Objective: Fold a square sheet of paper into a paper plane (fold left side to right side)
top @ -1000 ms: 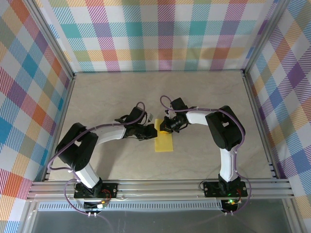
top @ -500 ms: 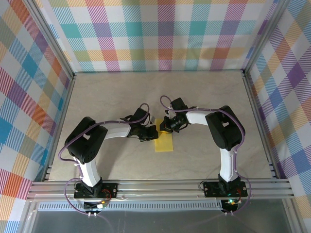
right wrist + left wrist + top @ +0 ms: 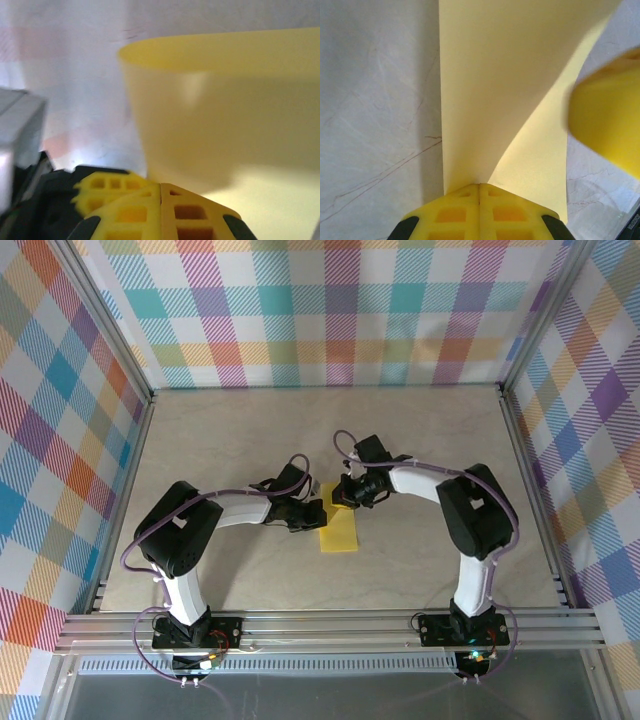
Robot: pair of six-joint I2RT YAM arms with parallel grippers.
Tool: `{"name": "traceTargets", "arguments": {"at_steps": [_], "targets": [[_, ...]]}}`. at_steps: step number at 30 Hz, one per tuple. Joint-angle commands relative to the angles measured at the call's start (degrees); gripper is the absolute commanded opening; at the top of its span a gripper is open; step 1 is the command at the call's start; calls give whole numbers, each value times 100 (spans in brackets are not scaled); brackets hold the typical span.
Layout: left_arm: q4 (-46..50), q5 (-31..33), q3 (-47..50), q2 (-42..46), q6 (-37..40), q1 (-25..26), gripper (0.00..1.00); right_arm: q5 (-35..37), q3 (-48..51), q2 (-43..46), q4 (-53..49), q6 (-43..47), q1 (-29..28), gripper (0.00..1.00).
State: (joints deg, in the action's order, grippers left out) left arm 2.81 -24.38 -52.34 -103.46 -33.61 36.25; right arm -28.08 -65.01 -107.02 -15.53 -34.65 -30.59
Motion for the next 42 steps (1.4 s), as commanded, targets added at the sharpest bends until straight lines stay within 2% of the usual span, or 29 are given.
{"name": "traceTargets", "arguments": {"at_steps": [1,10,27,42], "targets": [[281,153,127,-22,-65,84,0,-70,460,426,-75,20,-39,0],[267,137,79,10,-83,84,0,-365,1089,453,381,-295,-418,0],[-41,-343,-422,152,-212,-57,0,357,1426,102,-131,-157,-492,0],[-327,-289,-342,-282,-126,-131,0,519,1403,28,-367,-34,-492,0]]}}
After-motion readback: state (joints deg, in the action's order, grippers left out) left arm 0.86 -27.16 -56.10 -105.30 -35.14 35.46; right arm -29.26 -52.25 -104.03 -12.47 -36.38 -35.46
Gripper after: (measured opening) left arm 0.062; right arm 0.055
